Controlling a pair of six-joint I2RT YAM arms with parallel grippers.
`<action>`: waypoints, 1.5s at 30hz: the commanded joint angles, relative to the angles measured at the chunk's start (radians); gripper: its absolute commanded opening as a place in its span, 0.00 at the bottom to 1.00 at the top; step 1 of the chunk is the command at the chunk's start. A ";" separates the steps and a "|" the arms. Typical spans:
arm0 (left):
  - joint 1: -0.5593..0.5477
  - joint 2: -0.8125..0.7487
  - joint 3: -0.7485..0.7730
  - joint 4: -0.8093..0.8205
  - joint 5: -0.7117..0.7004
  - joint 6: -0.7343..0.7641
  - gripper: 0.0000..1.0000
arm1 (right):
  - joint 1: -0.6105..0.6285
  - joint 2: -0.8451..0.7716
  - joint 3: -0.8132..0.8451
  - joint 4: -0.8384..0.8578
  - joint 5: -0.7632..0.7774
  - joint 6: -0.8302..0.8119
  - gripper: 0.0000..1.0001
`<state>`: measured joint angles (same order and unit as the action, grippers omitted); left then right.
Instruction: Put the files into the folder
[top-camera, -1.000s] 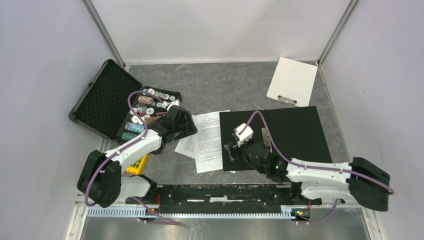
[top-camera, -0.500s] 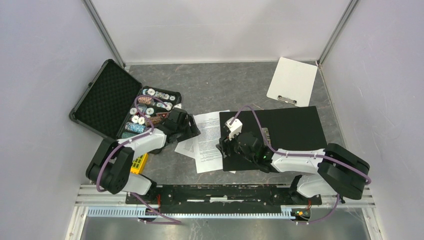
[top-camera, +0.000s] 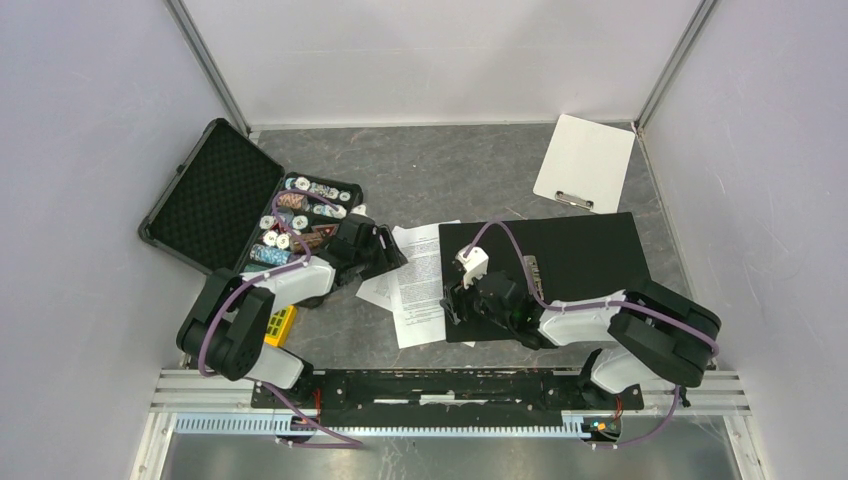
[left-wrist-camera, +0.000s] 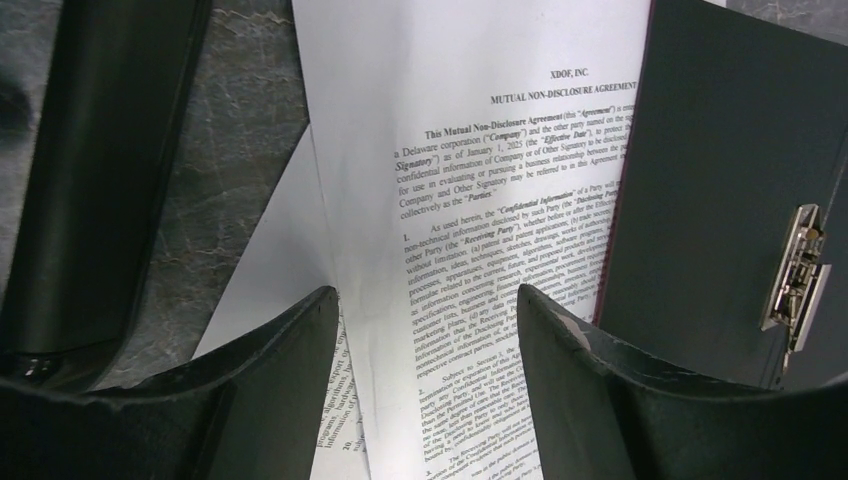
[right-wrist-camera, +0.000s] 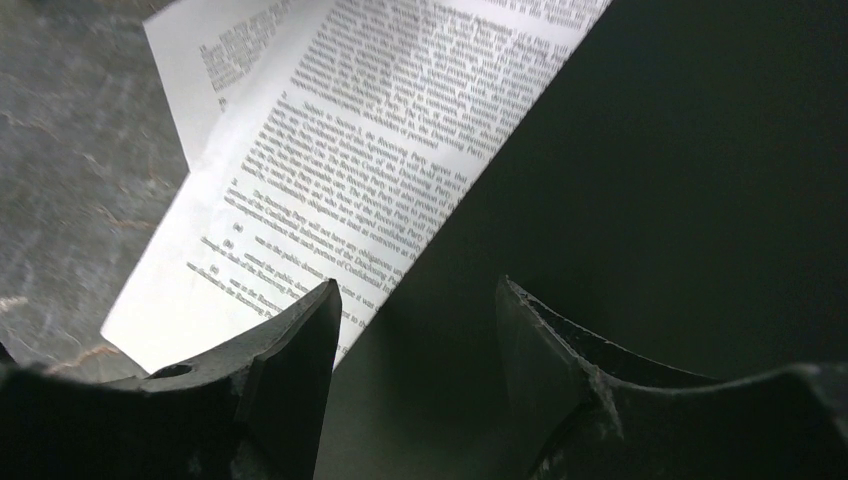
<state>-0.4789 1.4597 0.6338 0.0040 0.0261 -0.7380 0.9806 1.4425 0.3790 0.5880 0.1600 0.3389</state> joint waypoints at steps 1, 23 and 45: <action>0.002 0.006 -0.017 0.075 0.070 -0.053 0.72 | -0.003 0.038 -0.027 0.087 -0.020 0.030 0.64; -0.035 -0.103 0.030 -0.200 -0.071 -0.023 0.75 | -0.007 0.052 -0.080 0.135 -0.028 0.037 0.63; -0.098 0.049 0.069 -0.155 -0.083 -0.120 0.75 | -0.011 0.061 -0.087 0.154 -0.039 0.027 0.63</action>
<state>-0.5701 1.4799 0.7143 -0.1806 -0.0608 -0.7979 0.9730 1.4918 0.3073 0.7258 0.1329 0.3702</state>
